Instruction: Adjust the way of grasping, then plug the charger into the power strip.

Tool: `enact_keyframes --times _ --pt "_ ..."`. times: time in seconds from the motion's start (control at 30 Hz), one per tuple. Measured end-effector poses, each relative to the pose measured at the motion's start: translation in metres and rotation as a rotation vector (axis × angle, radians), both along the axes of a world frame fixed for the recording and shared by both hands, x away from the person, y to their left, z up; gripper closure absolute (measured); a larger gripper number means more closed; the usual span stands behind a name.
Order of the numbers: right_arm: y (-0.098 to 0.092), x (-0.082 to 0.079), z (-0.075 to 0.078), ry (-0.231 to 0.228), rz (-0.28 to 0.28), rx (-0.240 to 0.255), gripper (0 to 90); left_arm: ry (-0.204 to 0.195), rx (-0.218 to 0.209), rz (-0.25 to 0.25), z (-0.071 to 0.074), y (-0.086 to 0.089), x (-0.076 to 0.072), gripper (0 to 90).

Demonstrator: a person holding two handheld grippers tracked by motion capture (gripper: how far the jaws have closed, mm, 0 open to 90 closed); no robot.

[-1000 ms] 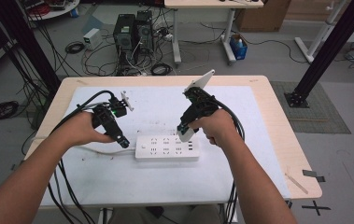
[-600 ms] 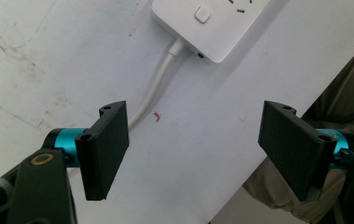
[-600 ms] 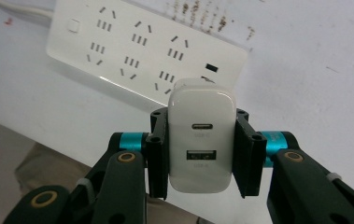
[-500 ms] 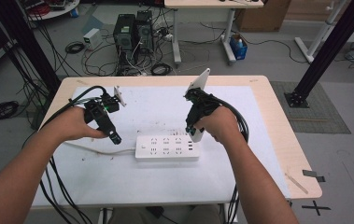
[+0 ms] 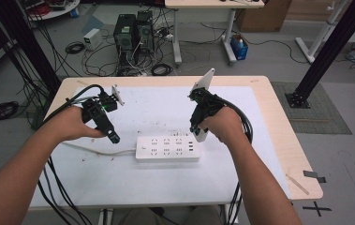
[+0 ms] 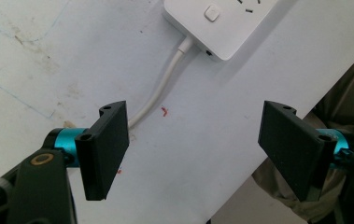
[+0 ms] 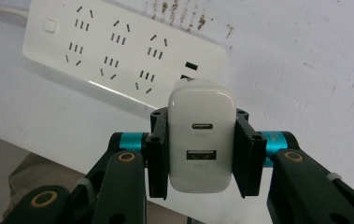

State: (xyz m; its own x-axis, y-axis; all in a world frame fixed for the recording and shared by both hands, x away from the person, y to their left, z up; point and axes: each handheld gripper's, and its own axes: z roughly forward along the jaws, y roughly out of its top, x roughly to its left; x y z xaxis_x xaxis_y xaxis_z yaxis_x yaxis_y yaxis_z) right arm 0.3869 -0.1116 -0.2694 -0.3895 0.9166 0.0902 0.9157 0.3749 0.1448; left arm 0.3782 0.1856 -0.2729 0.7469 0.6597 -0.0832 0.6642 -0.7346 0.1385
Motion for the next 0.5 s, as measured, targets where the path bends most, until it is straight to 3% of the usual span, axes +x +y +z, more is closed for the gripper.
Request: enact_keyframes --times 0.37,0.5 --pt "-0.0036 -0.0021 0.0028 -0.012 -0.007 0.006 62.3 -0.009 0.006 -0.006 0.0007 -0.0015 -0.0022 24.8" --pt "-0.0055 0.0000 0.0040 -0.028 0.038 0.028 62.3 -0.008 0.008 -0.013 0.0002 -0.0016 -0.0027 24.8"
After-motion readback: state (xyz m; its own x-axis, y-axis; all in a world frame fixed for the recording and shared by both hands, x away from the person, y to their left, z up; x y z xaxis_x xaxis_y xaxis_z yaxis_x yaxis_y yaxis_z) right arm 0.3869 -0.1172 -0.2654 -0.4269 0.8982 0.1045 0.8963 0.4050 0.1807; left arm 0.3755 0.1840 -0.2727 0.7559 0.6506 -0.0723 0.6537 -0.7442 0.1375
